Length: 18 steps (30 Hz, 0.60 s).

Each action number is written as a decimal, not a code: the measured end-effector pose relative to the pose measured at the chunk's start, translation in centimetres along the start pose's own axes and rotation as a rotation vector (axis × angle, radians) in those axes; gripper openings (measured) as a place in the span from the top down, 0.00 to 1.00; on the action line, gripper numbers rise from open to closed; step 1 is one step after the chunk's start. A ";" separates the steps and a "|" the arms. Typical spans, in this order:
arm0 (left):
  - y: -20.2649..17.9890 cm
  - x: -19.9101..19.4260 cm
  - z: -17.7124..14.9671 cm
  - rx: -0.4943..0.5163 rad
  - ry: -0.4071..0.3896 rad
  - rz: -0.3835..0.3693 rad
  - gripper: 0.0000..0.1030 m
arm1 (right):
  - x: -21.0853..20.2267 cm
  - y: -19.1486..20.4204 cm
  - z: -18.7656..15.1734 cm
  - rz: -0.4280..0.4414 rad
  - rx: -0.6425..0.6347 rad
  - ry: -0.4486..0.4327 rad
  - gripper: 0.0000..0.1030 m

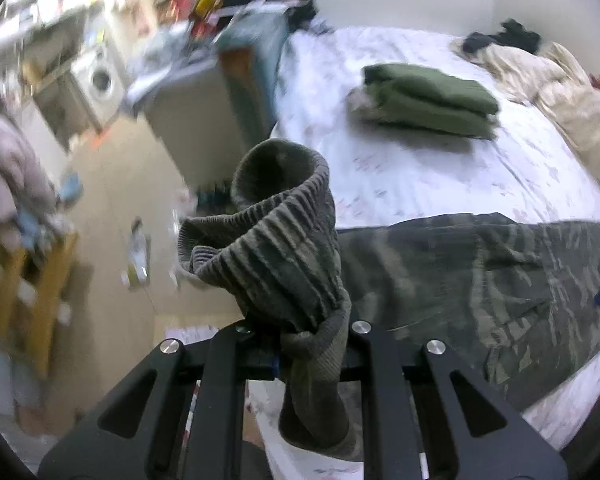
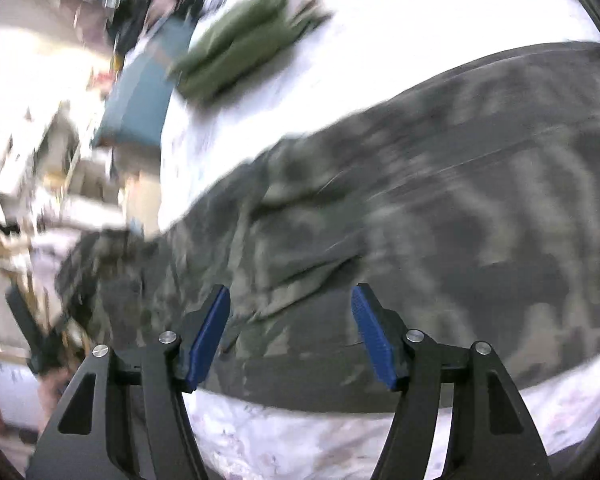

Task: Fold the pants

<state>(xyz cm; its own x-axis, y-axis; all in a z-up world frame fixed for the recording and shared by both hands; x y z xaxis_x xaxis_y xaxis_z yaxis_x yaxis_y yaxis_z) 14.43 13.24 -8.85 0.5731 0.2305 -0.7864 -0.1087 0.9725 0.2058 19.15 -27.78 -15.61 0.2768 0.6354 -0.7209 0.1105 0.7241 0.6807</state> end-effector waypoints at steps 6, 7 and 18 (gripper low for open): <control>-12.7 -0.8 0.1 0.288 -0.061 0.008 0.87 | -2.7 -2.8 2.7 0.164 0.254 -0.110 0.35; -15.9 -0.1 -0.7 0.361 -0.060 0.000 0.87 | -2.8 -2.4 2.9 0.167 0.257 -0.119 0.35; -27.6 5.5 -8.4 0.603 0.109 -0.174 0.53 | -4.3 -3.1 2.9 0.189 0.263 -0.092 0.35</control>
Point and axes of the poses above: each gripper's, at about its wrist camera, not at the fingertips, and x roughly the way its jaws point, y to its left, z to its top, the point moved 8 cm from there along x, roughly the way its jaws point, and after that the axes turned 6 degrees about x, right-handed, at the moved point
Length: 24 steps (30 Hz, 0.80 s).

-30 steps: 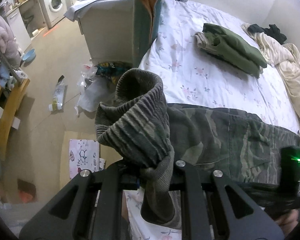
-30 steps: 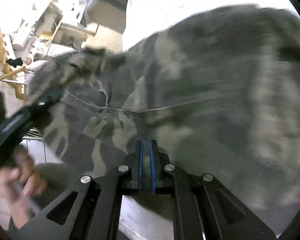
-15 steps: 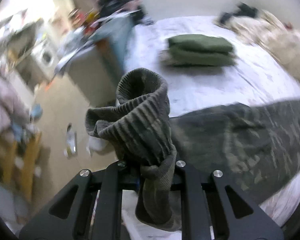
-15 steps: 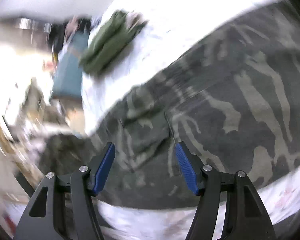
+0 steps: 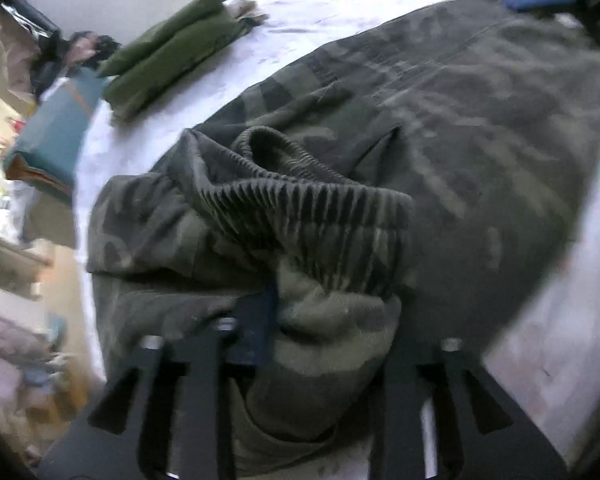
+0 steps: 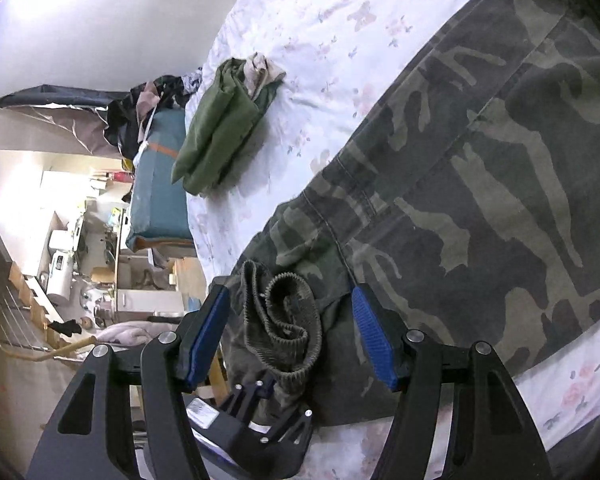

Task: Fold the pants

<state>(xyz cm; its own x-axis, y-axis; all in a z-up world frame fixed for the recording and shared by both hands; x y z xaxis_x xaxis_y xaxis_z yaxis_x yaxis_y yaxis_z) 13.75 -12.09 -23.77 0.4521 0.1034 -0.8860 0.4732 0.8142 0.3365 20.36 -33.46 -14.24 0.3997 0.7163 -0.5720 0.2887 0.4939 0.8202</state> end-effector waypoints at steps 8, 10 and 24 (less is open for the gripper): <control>9.5 -9.6 -0.3 -0.219 -0.178 -0.176 0.16 | 4.1 1.9 -2.3 -0.093 -0.141 0.101 0.31; 14.3 -9.7 -1.1 -0.296 -0.152 -0.061 0.16 | 5.5 2.8 -3.1 -0.127 -0.214 0.127 0.31; 24.3 -2.7 -9.4 -0.814 0.065 -0.071 0.16 | 22.4 8.4 -3.2 -0.345 -0.503 0.279 0.34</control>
Point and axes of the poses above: each gripper's, at about its wrist camera, not at the fingertips, and x roughly the way its jaws point, y to its left, z to its top, the point moved 8 cm from there along x, roughly the way its jaws point, and after that the axes turned 6 degrees about x, right-handed, at the moved point
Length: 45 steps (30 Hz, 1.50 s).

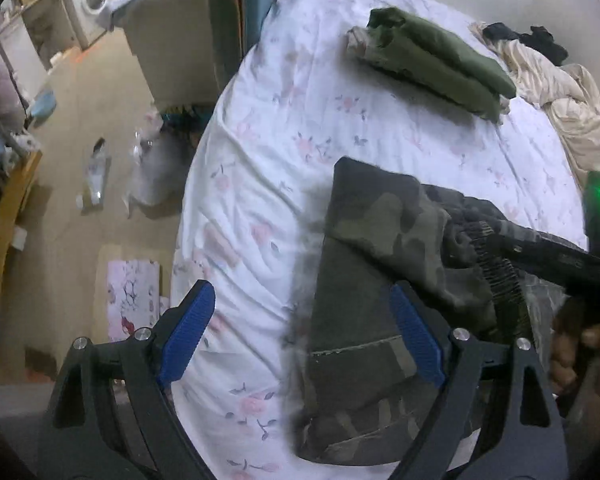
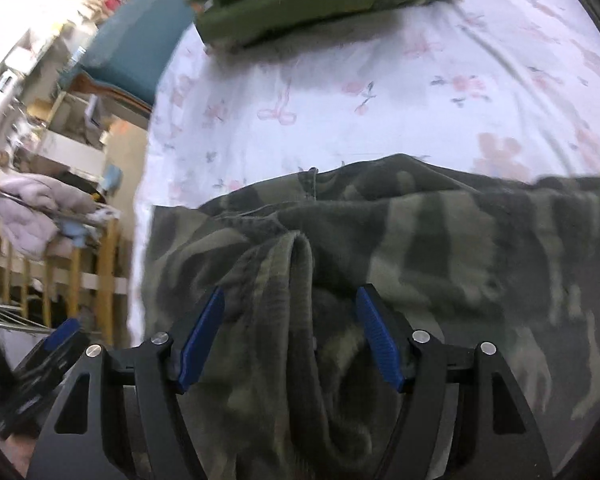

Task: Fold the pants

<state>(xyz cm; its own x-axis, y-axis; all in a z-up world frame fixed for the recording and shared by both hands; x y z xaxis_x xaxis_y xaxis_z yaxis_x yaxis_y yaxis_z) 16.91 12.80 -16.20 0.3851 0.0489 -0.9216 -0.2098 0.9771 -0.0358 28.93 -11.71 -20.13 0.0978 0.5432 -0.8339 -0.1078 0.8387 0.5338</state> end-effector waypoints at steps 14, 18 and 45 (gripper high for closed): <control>-0.1 0.7 0.4 -0.069 0.035 -0.059 0.16 | -4.0 -6.4 1.2 -0.052 0.109 -0.231 0.81; 0.5 1.2 -0.2 -0.077 0.060 -0.044 0.16 | -4.5 -6.9 0.8 -0.031 0.106 -0.186 0.41; 1.8 0.9 -1.1 -0.148 0.076 -0.093 0.16 | -7.9 -8.7 -14.3 -0.069 0.164 0.104 0.58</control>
Point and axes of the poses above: each gripper's, at about its wrist camera, not at the fingertips, and x roughly the way its jaws point, y to its left, z to its top, the point moved 8 cm from there along x, roughly the way its jaws point, and after that the axes turned 6 degrees about x, right-handed, at the moved point
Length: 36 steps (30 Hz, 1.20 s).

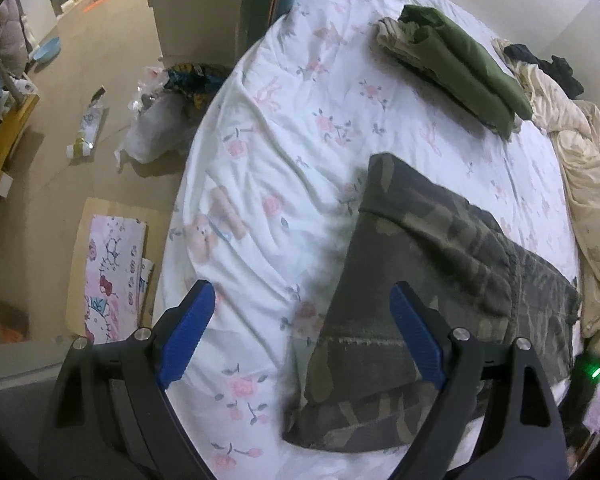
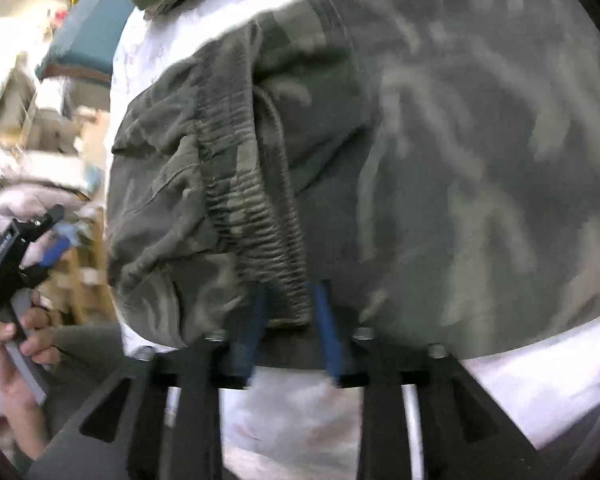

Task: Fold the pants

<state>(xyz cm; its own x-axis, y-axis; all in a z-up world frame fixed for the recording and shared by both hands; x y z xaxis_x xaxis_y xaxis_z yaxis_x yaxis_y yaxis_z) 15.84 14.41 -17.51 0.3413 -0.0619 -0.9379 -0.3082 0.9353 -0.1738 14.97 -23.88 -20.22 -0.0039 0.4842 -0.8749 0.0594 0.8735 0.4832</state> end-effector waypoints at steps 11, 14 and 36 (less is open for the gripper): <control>-2.1 4.3 -6.8 0.126 0.238 -0.101 0.16 | -2.2 18.0 12.3 0.035 -0.536 -0.051 0.48; -3.2 4.9 -8.3 0.164 0.273 -0.136 0.18 | 2.4 21.1 13.6 0.027 -0.603 0.020 0.48; -5.8 6.4 -9.4 0.221 0.354 -0.157 0.87 | 6.9 22.4 18.3 -0.156 -0.711 -0.089 0.94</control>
<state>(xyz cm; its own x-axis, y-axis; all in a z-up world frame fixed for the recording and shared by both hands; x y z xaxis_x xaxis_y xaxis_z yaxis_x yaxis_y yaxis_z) 11.52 5.32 -25.36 0.0315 -0.2887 -0.9569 -0.0669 0.9546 -0.2902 34.58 -1.95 -16.01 0.1234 0.3717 -0.9201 -0.5972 0.7683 0.2303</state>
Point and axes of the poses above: each gripper's, at about its wrist camera, not at the fingertips, and x roughly the way its jaws point, y to its left, z to its top, the point moved 8 cm from there along x, roughly the way its jaws point, and after that the axes turned 6 degrees about x, right-handed, at the moved point
